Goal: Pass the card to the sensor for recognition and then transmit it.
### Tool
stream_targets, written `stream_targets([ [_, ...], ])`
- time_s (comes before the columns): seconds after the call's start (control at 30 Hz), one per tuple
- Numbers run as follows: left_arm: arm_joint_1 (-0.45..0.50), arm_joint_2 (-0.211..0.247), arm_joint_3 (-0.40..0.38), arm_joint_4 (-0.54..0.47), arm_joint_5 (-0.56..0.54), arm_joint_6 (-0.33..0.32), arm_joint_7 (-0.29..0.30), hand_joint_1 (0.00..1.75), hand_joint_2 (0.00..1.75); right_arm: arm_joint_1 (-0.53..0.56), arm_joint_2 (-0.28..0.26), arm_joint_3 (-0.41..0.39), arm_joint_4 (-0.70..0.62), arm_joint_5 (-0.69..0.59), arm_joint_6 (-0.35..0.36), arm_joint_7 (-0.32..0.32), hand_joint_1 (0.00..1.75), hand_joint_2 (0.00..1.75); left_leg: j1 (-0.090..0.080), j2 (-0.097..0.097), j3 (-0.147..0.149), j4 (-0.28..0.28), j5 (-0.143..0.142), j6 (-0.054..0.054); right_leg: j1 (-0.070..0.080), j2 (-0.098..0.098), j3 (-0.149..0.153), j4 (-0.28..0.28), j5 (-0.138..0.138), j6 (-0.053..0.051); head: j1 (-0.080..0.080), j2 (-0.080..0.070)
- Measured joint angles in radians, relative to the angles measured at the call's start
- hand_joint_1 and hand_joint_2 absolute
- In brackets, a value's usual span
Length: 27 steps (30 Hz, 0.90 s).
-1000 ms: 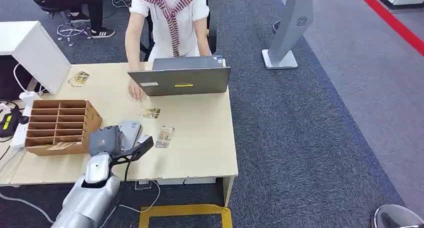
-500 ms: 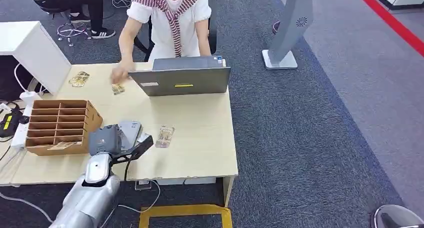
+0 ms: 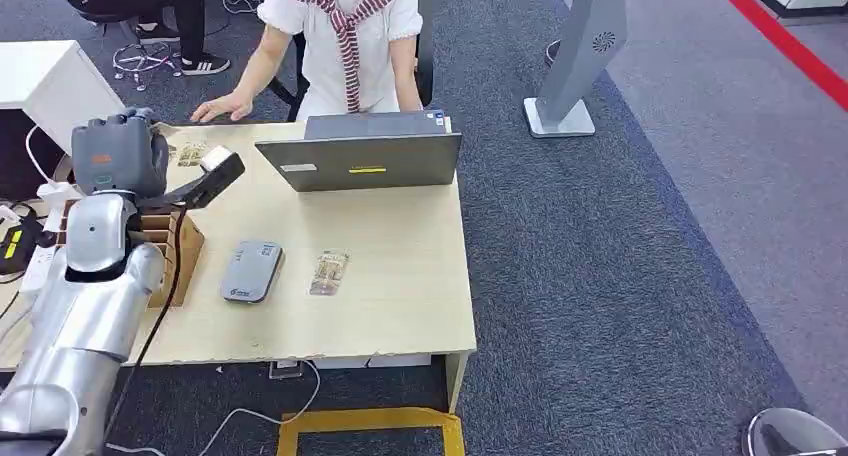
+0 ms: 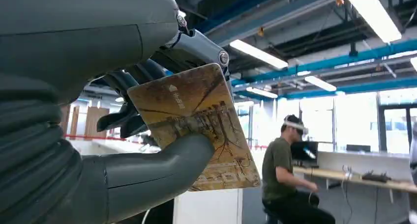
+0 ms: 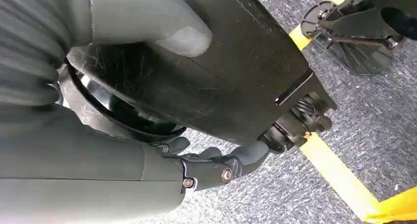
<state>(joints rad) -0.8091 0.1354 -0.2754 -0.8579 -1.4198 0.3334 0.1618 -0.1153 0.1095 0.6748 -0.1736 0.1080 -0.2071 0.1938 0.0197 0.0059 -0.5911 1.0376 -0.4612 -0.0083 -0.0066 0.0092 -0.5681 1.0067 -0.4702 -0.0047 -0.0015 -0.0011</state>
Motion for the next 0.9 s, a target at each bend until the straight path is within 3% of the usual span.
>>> stream_targets([
  [0.43,-0.016,0.009,0.000,0.040,-0.020,0.041,0.006,1.75,1.75,0.000,0.000,-0.005,0.000,0.000,0.006,-0.001,0.00,1.75,0.000,0.000,0.000,0.000,0.000,0.000,0.000,0.000,0.000,0.000,0.000,0.000,0.000,0.000],
  [0.63,-0.012,-0.008,0.000,0.083,-0.016,0.076,0.007,1.75,1.75,0.000,0.000,-0.006,0.000,0.000,0.008,0.001,0.00,1.75,0.000,0.000,0.000,0.000,0.000,0.000,0.000,0.000,-0.001,0.000,0.000,0.000,0.000,0.000],
  [0.9,-0.013,-0.031,0.000,0.116,-0.026,0.073,0.007,1.75,1.75,0.000,0.000,-0.008,0.000,-0.001,0.008,0.002,0.00,1.75,0.000,0.000,0.000,0.000,0.000,0.000,0.000,0.000,-0.001,0.000,0.000,0.000,0.000,0.000],
])
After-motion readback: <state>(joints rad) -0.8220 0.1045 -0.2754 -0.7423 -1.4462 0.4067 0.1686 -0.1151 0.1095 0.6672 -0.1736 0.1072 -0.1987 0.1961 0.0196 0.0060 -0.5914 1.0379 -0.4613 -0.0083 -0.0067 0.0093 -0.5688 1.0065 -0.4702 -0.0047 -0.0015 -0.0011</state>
